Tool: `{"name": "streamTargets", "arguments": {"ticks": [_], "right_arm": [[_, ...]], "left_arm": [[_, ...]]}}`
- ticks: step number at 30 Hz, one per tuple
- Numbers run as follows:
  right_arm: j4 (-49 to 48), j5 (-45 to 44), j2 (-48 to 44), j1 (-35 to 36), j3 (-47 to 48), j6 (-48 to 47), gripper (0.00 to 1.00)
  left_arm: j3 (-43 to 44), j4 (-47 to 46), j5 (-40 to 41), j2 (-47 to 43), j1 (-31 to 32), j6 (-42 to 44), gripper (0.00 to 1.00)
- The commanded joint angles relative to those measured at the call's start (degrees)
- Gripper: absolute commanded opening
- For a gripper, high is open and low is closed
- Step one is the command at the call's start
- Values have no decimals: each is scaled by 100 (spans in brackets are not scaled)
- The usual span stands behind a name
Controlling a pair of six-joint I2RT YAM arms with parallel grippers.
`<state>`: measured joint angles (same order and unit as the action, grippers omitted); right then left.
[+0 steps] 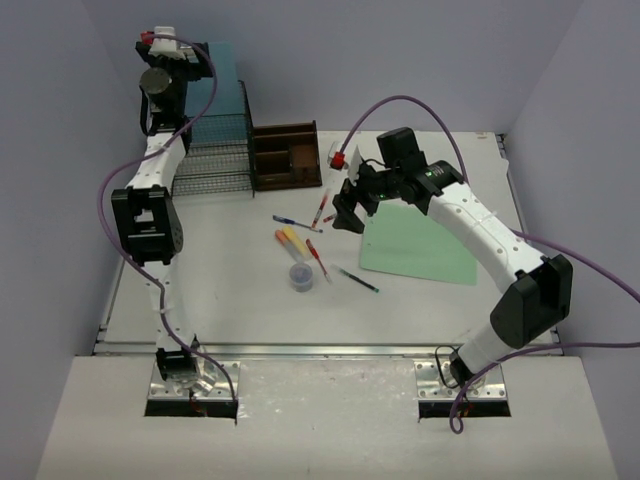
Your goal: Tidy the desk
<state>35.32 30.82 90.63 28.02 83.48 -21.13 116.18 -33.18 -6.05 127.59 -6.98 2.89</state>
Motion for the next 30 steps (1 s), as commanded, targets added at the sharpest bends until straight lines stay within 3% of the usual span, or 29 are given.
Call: {"name": "streamTargets", "arguments": {"ticks": [1,6,9,15,18,21,26,30], "right_arm": [[-324,-246,-65,-152,96,152,99],[-151,-724,89,-381,234,161,99],[-15,-1098,203,-511,244,82,99],[-51,-1999,394,-587,-93,598,92],[-579,-2988,303,-427,-651,951,85],[-1578,-3306,-350,-285,-1754,757,84],[-2941,-3416,-1399,-130,-3540,154,82],[-3359,-3098,-2531,-130,-4696,-646,82]], "left_arm": [[-281,-238,-748,-1106,47,-614,96],[-1059,452,-1403,-2319,41,-603,93],[-1497,1650,-1545,-3077,47,-326,93],[-2823,3289,-874,-4746,101,571,94],[-3741,3336,-664,-5524,99,838,94],[-4838,3654,-612,-6406,101,1067,93],[-5264,4506,-552,-6767,92,1072,93],[-5315,4911,-523,-6861,92,994,93]]}}
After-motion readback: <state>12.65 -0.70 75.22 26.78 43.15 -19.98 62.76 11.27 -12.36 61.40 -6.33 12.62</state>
